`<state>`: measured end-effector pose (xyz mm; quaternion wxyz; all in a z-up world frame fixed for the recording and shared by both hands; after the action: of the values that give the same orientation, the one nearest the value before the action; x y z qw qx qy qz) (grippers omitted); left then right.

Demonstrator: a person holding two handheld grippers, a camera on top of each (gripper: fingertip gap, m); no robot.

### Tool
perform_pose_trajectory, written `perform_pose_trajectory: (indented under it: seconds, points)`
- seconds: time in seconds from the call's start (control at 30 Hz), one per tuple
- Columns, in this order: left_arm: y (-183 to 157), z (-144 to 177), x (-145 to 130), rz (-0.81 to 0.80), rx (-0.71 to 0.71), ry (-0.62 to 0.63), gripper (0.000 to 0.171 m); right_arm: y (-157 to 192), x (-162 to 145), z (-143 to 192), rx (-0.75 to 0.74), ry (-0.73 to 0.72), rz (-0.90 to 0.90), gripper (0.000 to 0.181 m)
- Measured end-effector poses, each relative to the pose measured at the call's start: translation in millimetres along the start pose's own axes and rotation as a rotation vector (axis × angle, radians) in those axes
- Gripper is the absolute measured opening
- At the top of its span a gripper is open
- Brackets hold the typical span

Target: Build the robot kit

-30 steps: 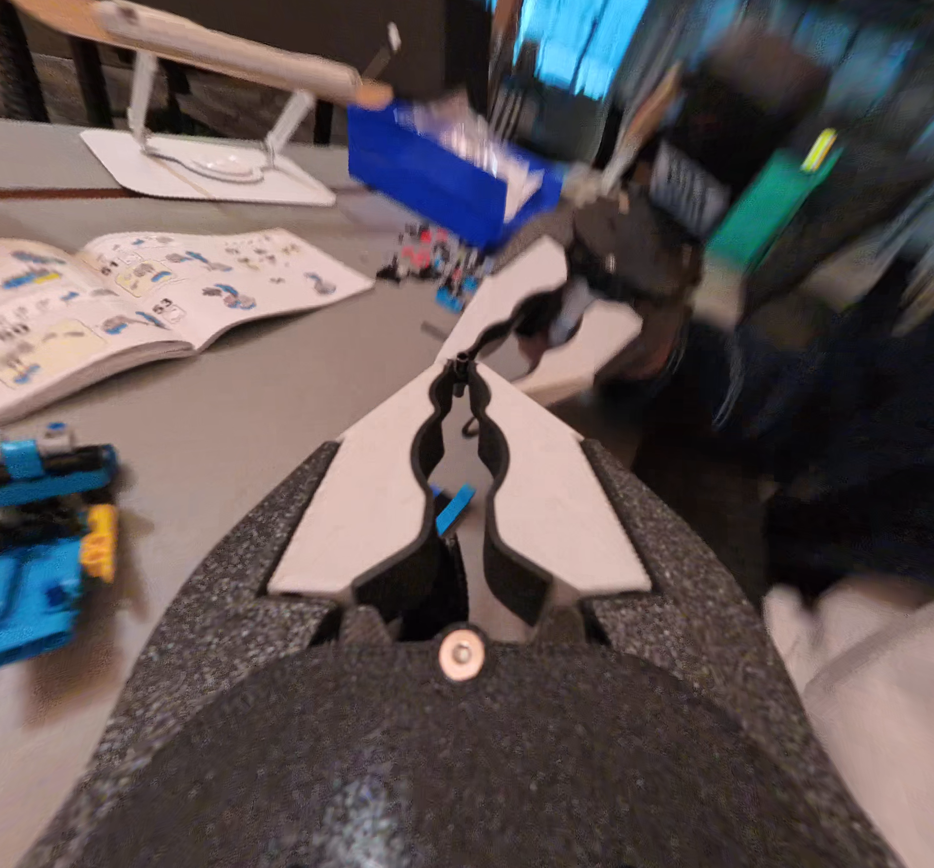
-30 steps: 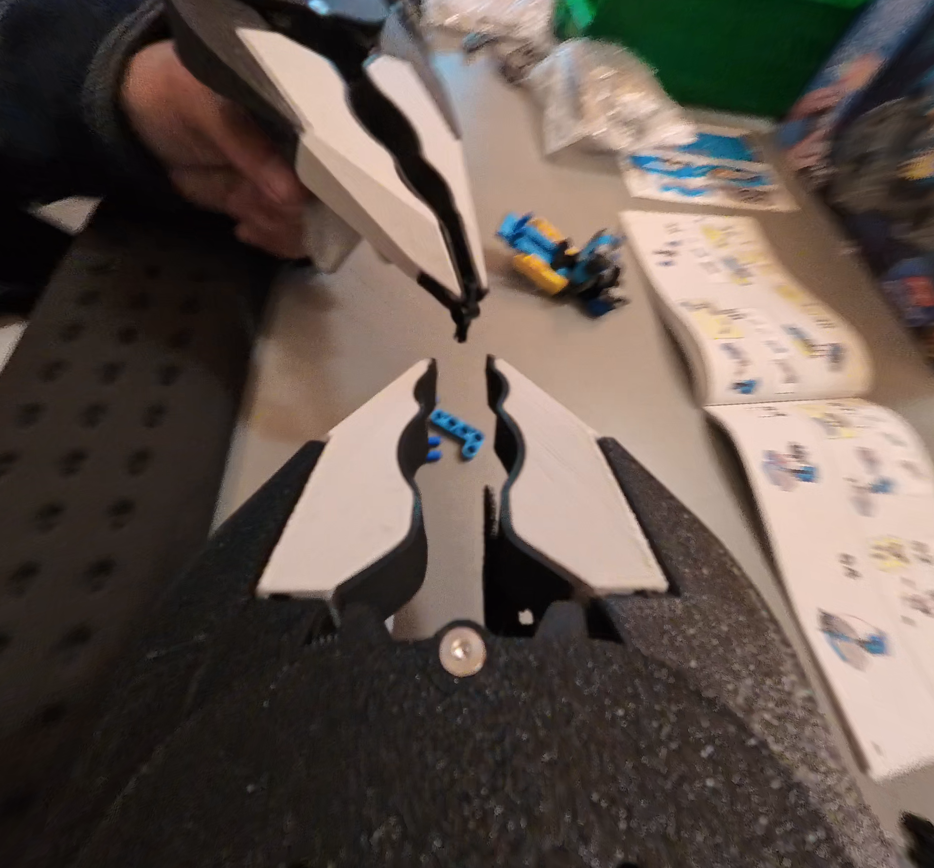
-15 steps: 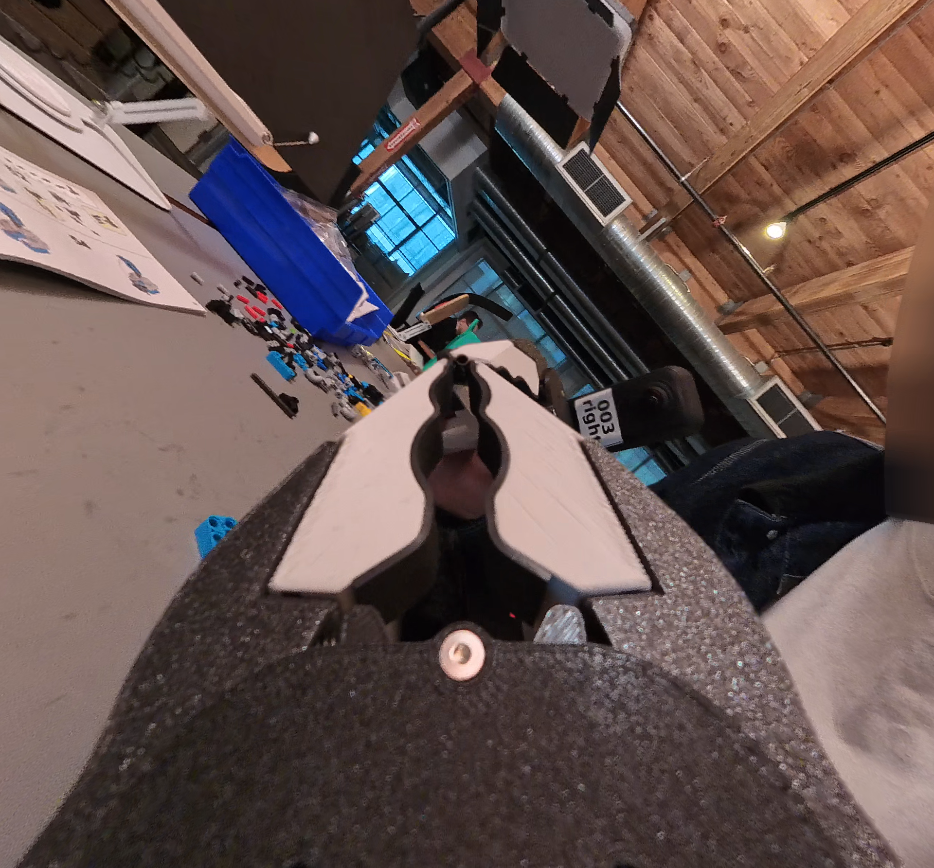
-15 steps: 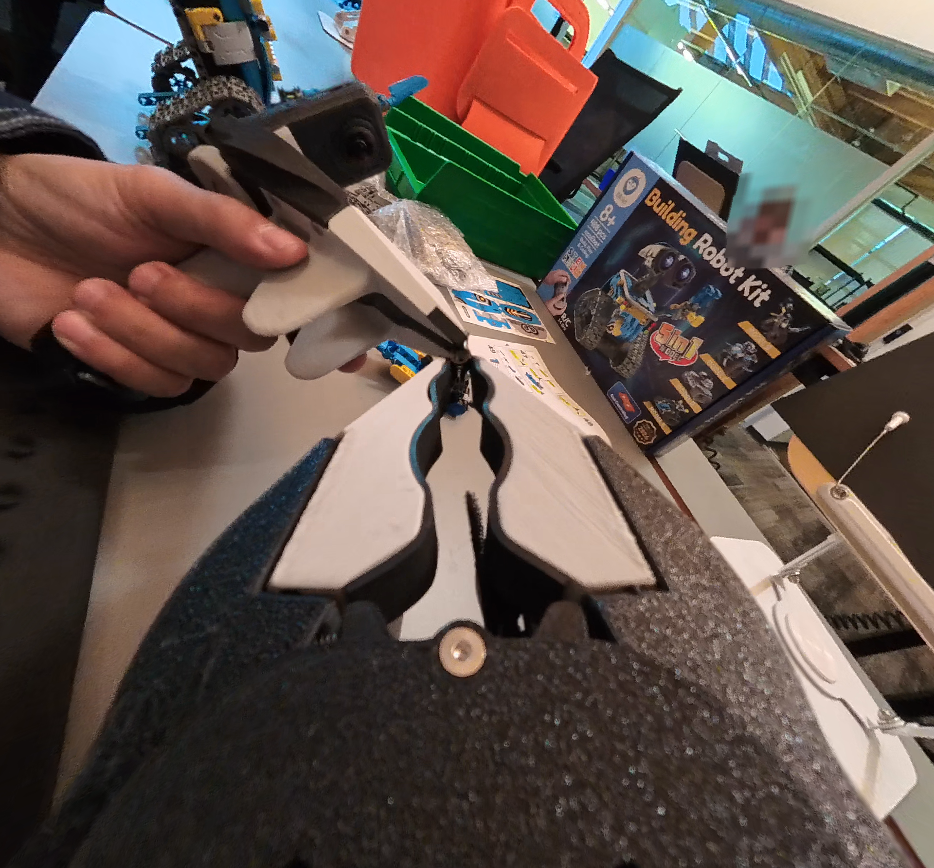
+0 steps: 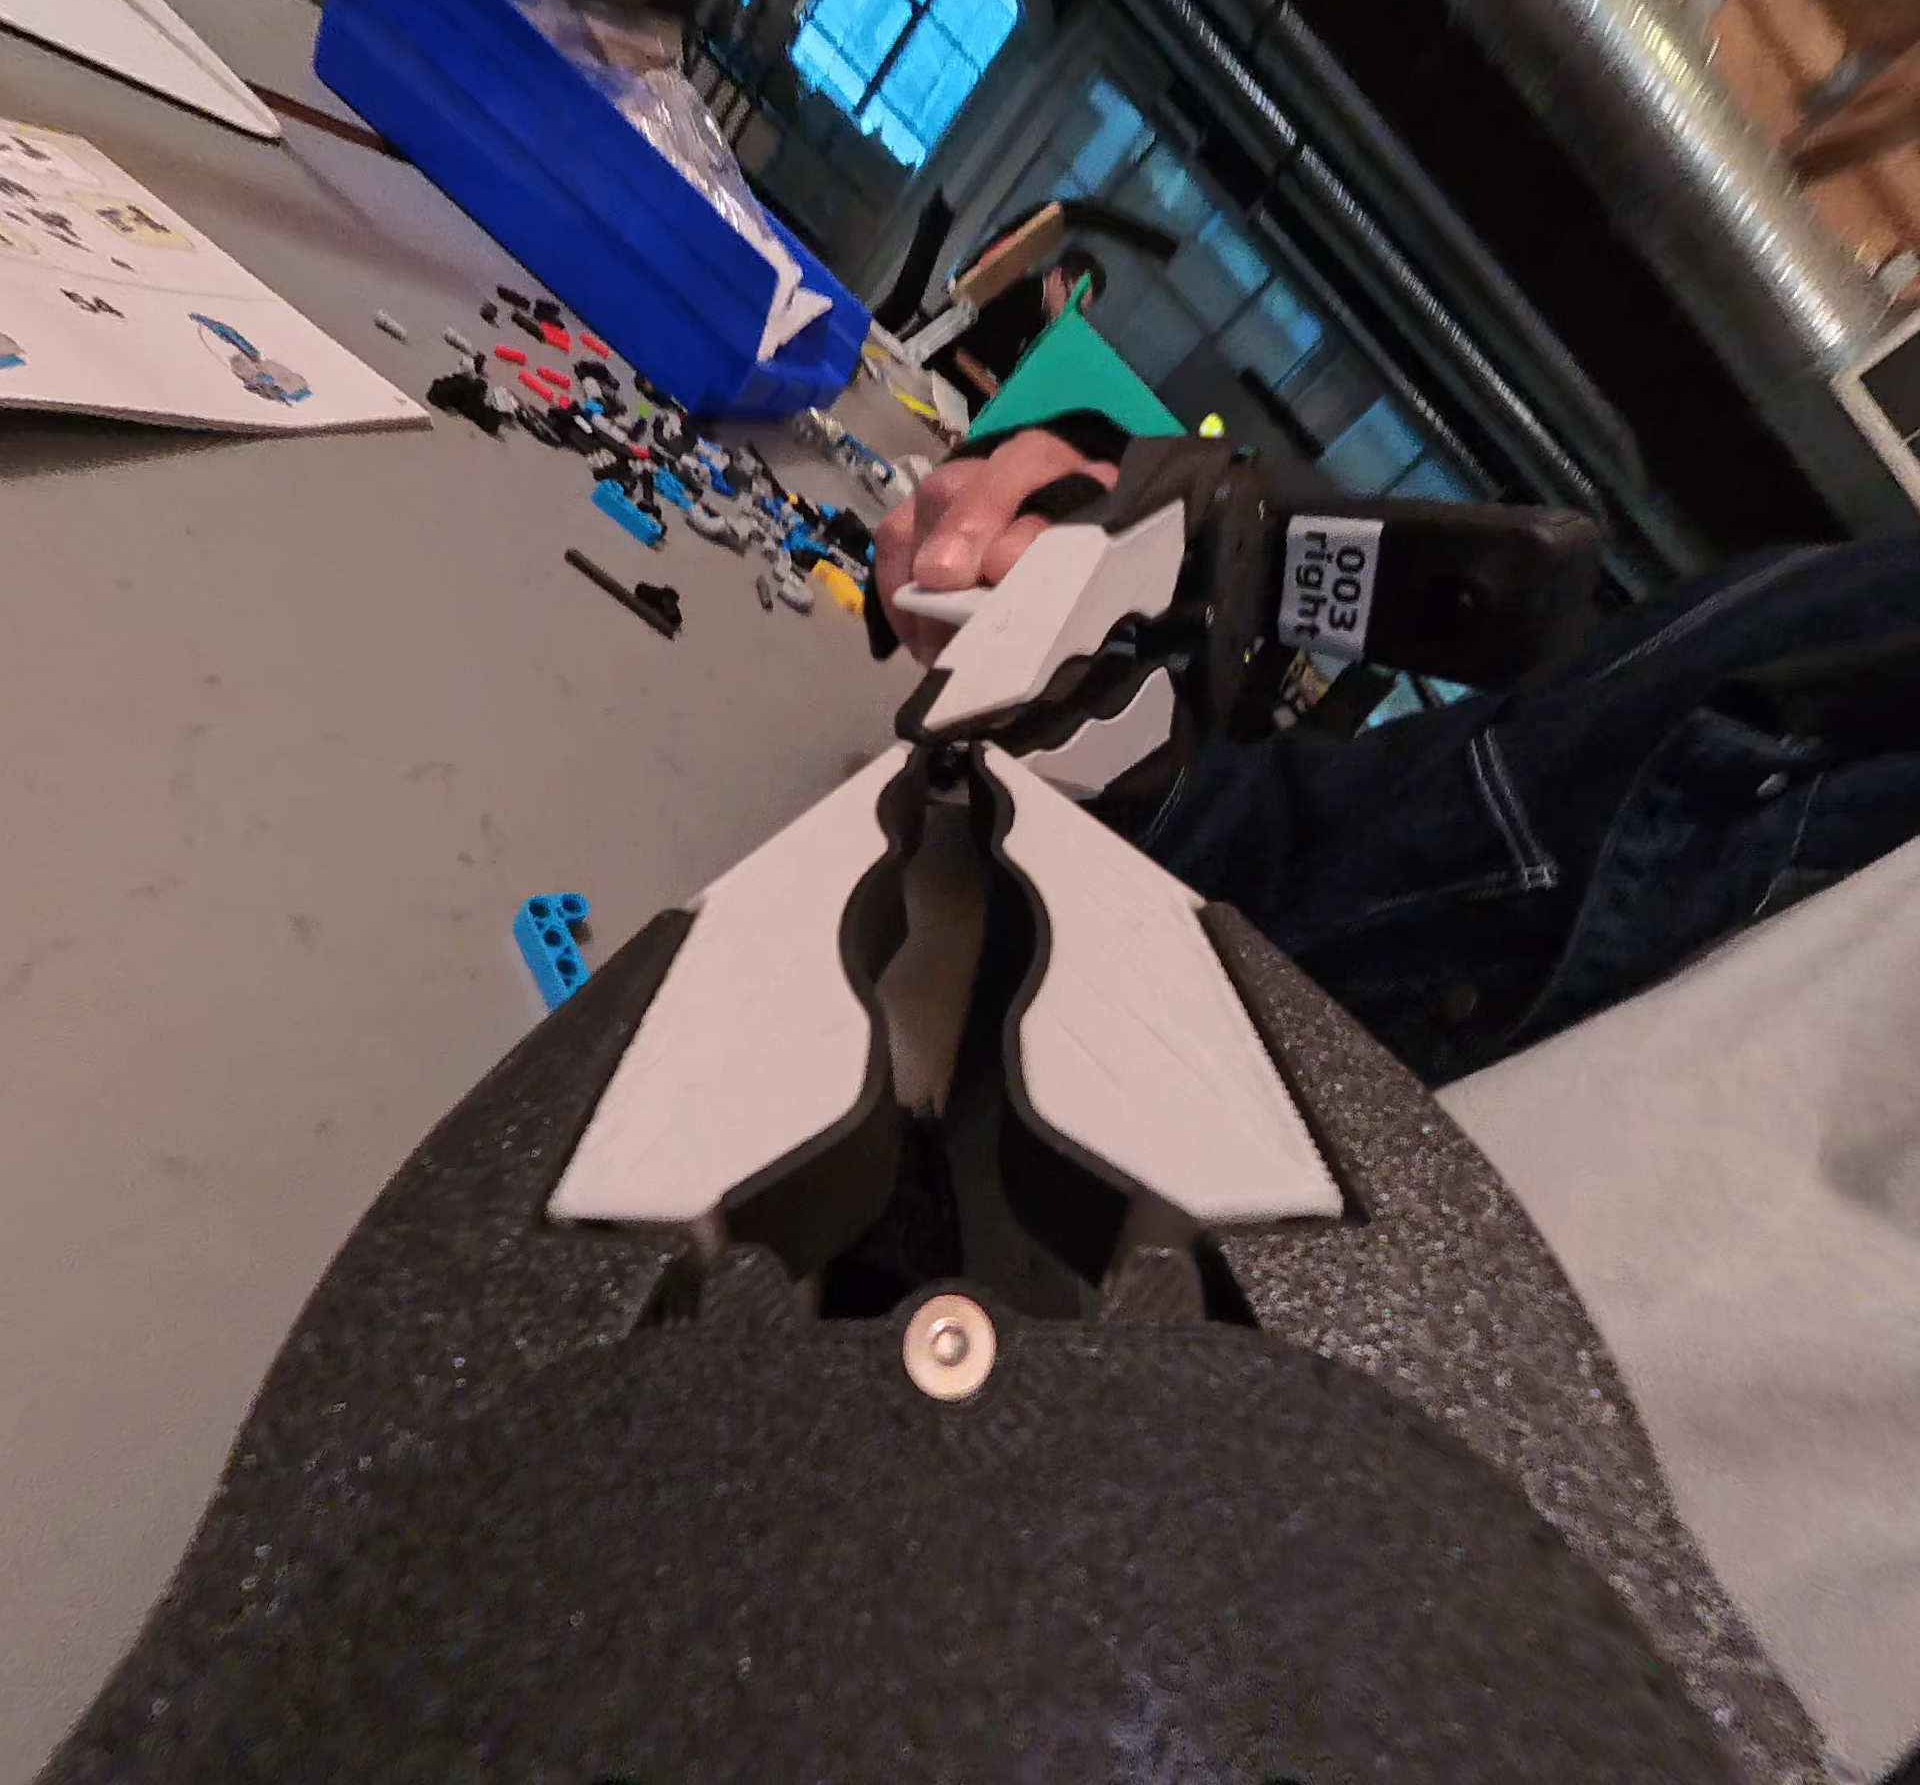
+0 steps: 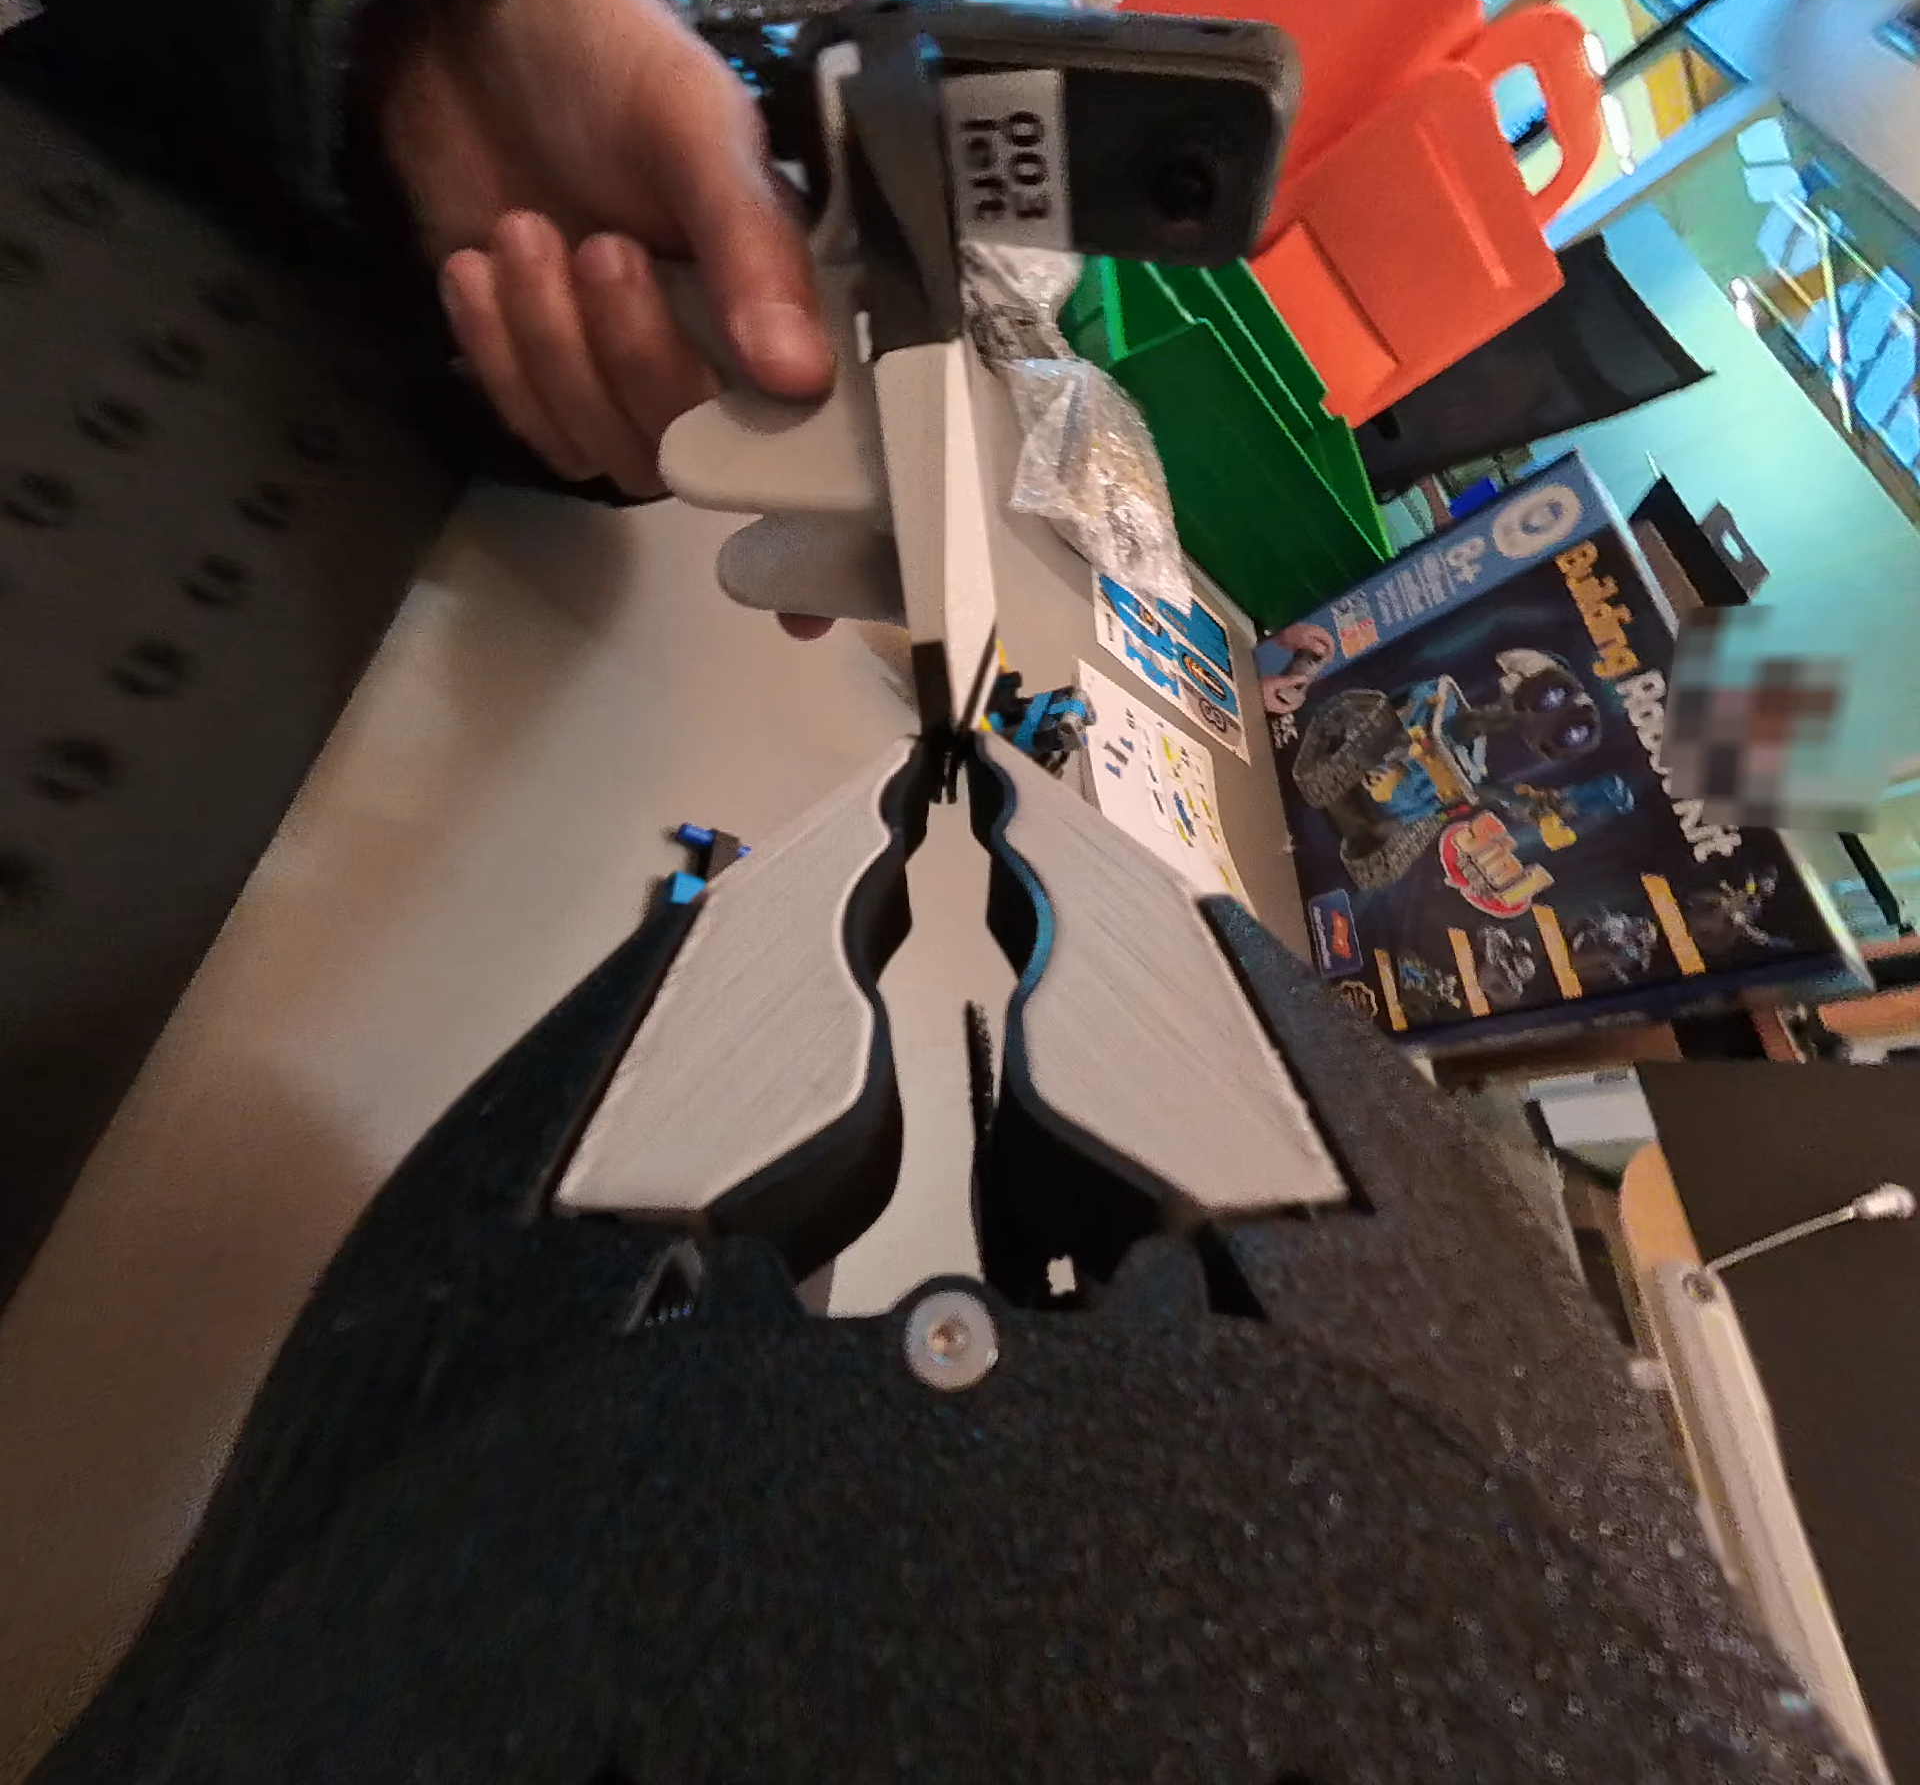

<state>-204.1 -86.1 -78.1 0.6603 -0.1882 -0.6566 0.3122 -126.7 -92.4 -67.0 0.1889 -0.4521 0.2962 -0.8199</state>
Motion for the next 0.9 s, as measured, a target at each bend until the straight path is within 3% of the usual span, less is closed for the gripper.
perform_pose_trajectory:
  seconds: [0.2, 0.27, 0.33, 0.4, 0.43, 0.6, 0.9]
  points:
    - [0.2, -3.4, -2.5, -0.061, 0.041, 0.046, 0.007, 2.8, -2.7, 1.2, 0.043, 0.02, -0.029, 0.006]
    - [7.0, -2.1, -1.5, -0.146, 0.143, 0.082, 0.007, 1.6, -9.2, -1.5, 0.058, 0.03, -0.212, 0.007]
    - [25.0, 3.9, -7.4, -0.254, 0.298, 0.202, 0.007, 5.9, -29.9, -3.8, 0.135, 0.081, -0.489, 0.023]
    - [38.6, 10.2, -21.6, -0.317, 0.382, 0.365, 0.007, 27.1, -46.2, -2.6, 0.302, 0.109, -0.755, 0.037]
    - [42.5, 11.1, -26.3, -0.322, 0.4, 0.403, 0.007, 39.8, -47.0, -0.3, 0.385, 0.09, -0.828, 0.033]
    - [55.1, 4.8, -39.4, -0.345, 0.46, 0.489, 0.007, 66.2, -53.9, -3.2, 0.366, 0.202, -0.746, 0.018]
    - [43.4, -3.6, -51.4, -0.395, 0.452, 0.583, 0.007, 59.7, -62.4, -17.2, 0.317, 0.238, -0.787, 0.034]
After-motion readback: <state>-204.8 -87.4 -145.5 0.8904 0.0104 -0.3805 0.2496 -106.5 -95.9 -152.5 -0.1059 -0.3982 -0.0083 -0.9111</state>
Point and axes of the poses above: each gripper's, where its closed fingertips meet, z back along the fingers, x out of its top, y = z × x across the jaws, the point moved 5 cm from there along z, back along the fingers, and after that the axes turned 6 degrees about x, right-handed, at the moved point
